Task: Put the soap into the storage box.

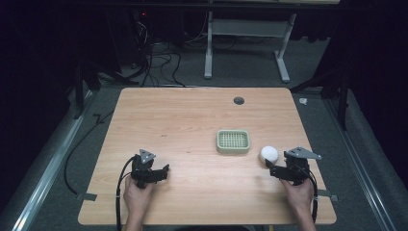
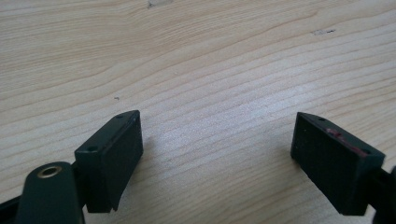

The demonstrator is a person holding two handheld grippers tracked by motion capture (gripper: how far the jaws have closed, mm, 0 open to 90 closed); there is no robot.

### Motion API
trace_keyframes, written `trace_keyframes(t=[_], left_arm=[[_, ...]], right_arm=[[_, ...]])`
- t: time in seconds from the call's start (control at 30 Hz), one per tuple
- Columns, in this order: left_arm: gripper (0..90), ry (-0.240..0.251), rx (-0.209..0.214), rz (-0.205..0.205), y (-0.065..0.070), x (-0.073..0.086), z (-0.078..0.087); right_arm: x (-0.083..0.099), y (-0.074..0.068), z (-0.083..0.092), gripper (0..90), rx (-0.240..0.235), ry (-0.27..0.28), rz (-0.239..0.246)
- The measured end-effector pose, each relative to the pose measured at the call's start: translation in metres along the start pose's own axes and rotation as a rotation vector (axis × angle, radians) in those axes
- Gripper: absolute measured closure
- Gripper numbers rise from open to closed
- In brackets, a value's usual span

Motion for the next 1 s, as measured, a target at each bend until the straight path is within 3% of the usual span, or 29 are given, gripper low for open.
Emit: trace_keyframes(t=[0.4,1.0], left_arm=[[17.2,0.000,0.000,0.000,0.000,0.000,0.000],[17.1,-0.002,0.000,-0.001,0.000,0.000,0.000]], right_arm=[[-0.013,-0.002,-0.017,15.2,-0.006,-0.022,0.008],[-0.011,0.005,-0.041,14.4,0.011,-0.078,-0.006]])
Point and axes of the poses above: each handheld gripper's, and its own axes: z roughly backward along the jaws, x roughly out of its underside, y roughly to its right, the point moved 6 cm from there along -z, roughly forward along the jaws, and after that the axes turned 3 degrees about -y, right-handed, at the moved point
